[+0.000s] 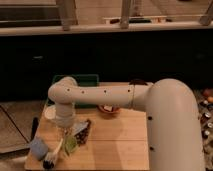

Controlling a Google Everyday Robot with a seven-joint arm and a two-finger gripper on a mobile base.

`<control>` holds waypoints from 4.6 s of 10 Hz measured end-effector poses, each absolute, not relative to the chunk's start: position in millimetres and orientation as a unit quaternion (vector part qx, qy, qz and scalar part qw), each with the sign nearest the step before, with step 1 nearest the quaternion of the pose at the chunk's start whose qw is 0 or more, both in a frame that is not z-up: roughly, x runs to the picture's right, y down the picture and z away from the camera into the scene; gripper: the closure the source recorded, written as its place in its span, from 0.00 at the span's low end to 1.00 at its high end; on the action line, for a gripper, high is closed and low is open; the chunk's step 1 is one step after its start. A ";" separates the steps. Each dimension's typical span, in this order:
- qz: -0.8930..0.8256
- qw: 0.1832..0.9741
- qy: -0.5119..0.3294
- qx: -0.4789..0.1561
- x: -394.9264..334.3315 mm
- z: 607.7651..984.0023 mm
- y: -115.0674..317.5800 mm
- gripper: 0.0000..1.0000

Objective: Place fork in plastic cup

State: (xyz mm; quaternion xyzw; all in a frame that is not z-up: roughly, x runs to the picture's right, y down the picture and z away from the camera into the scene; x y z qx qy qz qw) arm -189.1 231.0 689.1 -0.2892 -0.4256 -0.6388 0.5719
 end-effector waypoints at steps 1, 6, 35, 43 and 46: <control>-0.639 0.570 -0.427 -0.289 -189.6 689.8 232.0 1.00; -0.639 0.565 -0.436 -0.288 -190.9 691.6 236.0 1.00; -0.645 0.547 -0.440 -0.303 -198.7 695.0 232.3 0.20; -0.645 0.546 -0.441 -0.301 -199.6 695.9 230.4 0.20; -0.645 0.546 -0.441 -0.301 -199.6 695.9 230.5 0.20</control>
